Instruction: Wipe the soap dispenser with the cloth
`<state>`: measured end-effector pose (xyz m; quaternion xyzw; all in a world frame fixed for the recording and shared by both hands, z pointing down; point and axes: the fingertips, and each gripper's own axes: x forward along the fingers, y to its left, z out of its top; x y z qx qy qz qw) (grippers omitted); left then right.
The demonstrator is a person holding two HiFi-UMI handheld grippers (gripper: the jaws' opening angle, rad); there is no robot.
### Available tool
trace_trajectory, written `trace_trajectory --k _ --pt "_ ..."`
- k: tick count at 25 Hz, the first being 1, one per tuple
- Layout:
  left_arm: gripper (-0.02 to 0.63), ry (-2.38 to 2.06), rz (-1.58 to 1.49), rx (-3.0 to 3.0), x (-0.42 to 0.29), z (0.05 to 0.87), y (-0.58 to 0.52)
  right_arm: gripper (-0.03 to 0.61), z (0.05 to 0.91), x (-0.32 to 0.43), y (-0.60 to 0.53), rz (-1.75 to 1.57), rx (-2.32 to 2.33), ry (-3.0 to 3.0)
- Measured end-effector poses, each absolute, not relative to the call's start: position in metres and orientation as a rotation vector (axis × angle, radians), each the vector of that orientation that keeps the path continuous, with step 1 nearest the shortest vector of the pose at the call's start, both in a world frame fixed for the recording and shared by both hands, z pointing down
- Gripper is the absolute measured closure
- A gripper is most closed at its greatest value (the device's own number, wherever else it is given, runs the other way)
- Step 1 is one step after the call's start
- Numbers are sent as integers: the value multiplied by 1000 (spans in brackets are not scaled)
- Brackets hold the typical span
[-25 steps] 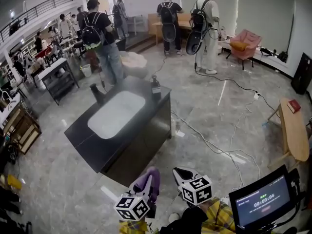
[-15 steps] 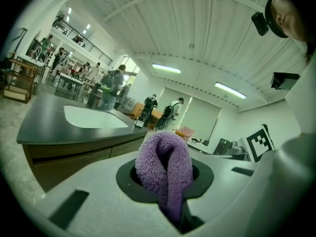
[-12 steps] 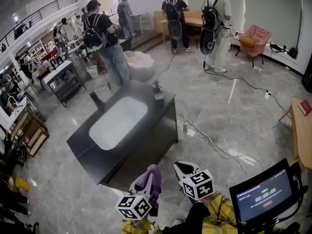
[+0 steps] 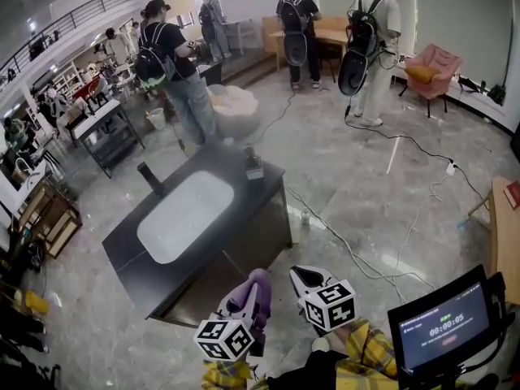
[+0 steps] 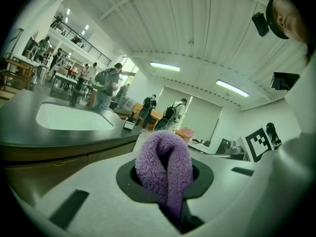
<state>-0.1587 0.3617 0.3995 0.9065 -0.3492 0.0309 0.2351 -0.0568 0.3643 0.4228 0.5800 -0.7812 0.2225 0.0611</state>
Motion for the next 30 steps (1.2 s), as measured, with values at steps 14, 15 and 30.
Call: trace_trajectory --k 14,15,30 --pt "571 -1030 80 2487 -77 405 328 572 432 13 325 658 1674 -2428" --pt "571 -1035 82 2483 -76 406 326 572 433 15 323 655 1674 -2428" --pt "571 -1008 106 2475 -42 418 276 572 436 41 287 673 1684 -2411"
